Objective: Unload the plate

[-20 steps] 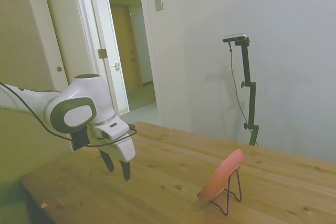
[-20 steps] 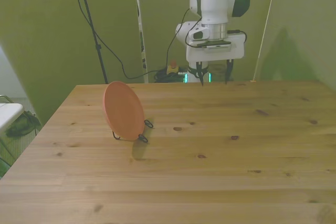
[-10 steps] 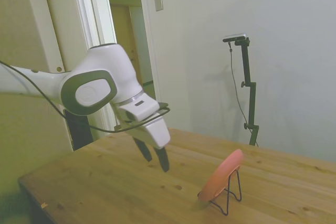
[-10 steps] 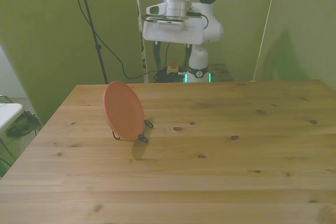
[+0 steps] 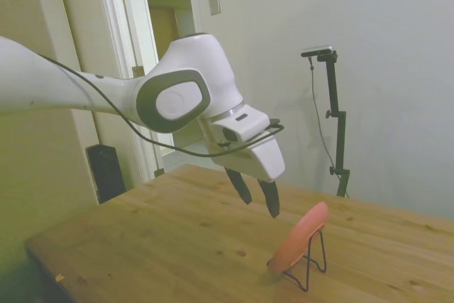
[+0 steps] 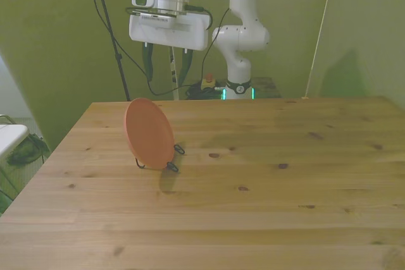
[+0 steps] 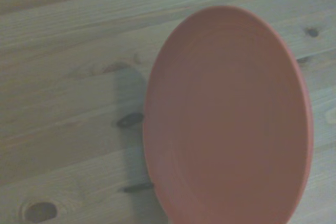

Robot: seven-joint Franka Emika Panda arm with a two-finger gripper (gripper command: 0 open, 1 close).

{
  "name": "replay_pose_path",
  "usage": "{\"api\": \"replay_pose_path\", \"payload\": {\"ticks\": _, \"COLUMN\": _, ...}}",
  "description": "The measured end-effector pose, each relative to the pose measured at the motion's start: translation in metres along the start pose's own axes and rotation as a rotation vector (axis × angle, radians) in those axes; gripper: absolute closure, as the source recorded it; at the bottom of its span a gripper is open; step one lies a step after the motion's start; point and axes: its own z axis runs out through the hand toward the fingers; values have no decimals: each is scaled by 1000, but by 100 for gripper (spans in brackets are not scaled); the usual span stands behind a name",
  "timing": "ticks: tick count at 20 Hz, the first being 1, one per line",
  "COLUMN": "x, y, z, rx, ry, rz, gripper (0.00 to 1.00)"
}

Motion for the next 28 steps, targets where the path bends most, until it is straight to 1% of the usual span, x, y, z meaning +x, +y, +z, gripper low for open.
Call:
{"api": "replay_pose_path", "payload": {"ticks": 3, "x": 18, "y": -6, "z": 1, "rx": -31, "ry": 37, "rz": 14, "gripper": 0}}
{"api": "replay_pose_path", "payload": {"ticks": 7, "x": 55, "y": -11, "z": 17, "rx": -77, "ry": 73, "rz": 51, "gripper": 0}}
{"api": "replay_pose_path", "payload": {"ticks": 10, "x": 73, "y": -14, "z": 30, "rx": -106, "ry": 86, "rz": 59, "gripper": 0}}
{"api": "replay_pose_path", "payload": {"ticks": 18, "x": 70, "y": -28, "z": 63, "rx": -143, "ry": 55, "rz": 35, "gripper": 0}}
{"api": "replay_pose_path", "payload": {"ticks": 19, "x": 70, "y": -28, "z": 66, "rx": -147, "ry": 52, "rz": 34, "gripper": 100}}
{"api": "replay_pose_path", "payload": {"ticks": 28, "x": 70, "y": -26, "z": 78, "rx": -168, "ry": 36, "rz": 32, "gripper": 100}}
